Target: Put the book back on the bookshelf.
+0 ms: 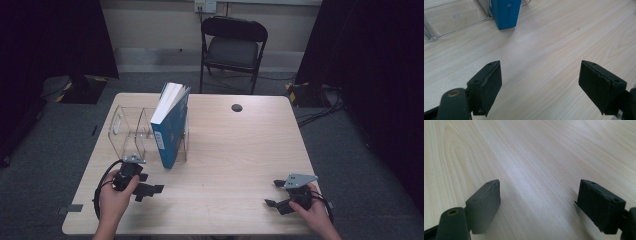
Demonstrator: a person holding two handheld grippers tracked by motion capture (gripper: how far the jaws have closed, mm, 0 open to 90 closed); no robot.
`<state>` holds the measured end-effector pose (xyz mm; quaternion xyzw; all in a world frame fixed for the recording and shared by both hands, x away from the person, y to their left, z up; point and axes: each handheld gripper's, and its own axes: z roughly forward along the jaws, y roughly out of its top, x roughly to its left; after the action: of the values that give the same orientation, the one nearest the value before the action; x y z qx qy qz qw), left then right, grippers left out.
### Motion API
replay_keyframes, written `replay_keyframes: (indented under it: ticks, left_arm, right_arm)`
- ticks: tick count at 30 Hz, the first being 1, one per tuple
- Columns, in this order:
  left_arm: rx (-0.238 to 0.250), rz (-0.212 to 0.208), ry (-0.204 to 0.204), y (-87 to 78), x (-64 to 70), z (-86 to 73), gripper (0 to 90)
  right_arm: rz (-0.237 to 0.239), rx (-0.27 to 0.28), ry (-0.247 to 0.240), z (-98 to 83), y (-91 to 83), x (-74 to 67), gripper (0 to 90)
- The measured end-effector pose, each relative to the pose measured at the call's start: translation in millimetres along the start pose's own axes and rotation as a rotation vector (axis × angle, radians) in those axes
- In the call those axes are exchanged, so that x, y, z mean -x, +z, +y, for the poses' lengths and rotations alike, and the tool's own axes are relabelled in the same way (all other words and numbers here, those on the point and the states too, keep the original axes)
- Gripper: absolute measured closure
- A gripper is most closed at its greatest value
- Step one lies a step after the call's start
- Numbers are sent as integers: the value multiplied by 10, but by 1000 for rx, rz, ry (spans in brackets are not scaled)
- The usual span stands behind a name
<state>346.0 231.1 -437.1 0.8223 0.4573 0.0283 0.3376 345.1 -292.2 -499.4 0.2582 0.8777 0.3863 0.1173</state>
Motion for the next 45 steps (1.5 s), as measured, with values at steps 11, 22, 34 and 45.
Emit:
replay_keyframes:
  ticks: [11,22,34,45]
  left_arm:
    - [-4,5,-11,15,-100,-124,189]
    - [0,6,-22,30,-166,-212,189]
    - [-12,22,-34,29,-238,-319,190]
    - [-22,37,-38,40,-276,-412,192]
  right_arm:
    - [0,0,0,0,0,0,182]
    - [2,1,0,0,1,0,182]
    - [4,1,0,0,1,2,182]
    - [2,1,0,0,1,1,182]
